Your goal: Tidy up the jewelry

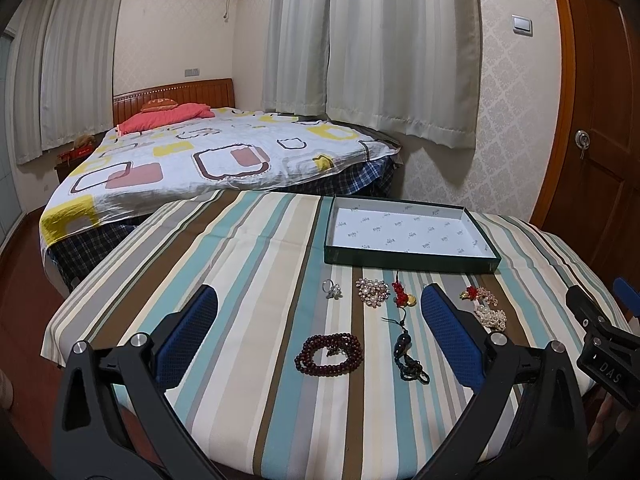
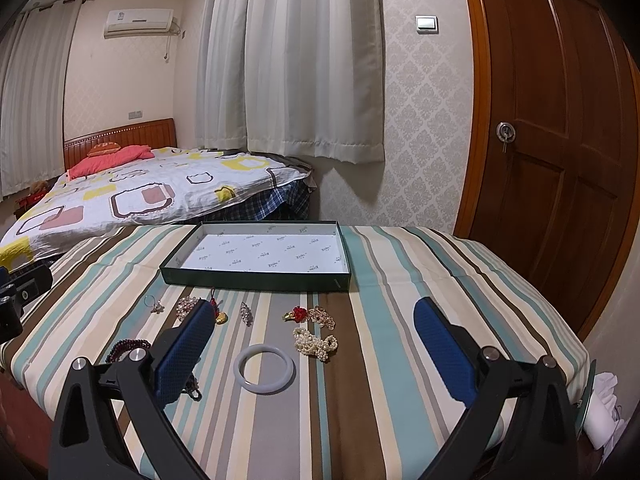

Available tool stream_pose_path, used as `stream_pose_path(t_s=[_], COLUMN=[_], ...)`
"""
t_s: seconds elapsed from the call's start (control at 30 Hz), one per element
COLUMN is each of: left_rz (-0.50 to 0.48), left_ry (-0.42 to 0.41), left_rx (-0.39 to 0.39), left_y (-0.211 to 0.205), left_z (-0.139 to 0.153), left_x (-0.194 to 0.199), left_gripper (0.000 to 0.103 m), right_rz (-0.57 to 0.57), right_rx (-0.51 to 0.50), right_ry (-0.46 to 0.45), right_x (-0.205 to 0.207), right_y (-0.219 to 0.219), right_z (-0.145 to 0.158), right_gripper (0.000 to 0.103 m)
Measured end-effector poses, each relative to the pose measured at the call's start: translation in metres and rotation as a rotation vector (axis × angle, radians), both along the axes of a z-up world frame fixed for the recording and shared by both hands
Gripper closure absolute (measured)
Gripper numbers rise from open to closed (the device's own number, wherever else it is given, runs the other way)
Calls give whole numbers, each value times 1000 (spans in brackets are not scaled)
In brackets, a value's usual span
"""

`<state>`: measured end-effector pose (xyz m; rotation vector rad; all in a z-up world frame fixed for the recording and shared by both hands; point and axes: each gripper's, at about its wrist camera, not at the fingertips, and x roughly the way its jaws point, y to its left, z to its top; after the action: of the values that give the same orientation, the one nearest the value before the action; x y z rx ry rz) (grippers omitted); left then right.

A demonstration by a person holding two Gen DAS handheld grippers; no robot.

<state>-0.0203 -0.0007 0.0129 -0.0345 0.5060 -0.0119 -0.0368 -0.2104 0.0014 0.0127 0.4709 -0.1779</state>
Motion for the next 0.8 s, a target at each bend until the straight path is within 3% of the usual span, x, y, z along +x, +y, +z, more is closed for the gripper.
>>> stream_pose_path(t_s=[0.8], left_rz=[-3], left_ry=[12], left_rx=[-4], left_y=[5], left_z=[-13], left_x=[-2], left_gripper=[4], right_rz=[2], right_rx=[-1], right_ry=[3], right_x=[1], right_y=[2], right_z=[-5], right_gripper=[6])
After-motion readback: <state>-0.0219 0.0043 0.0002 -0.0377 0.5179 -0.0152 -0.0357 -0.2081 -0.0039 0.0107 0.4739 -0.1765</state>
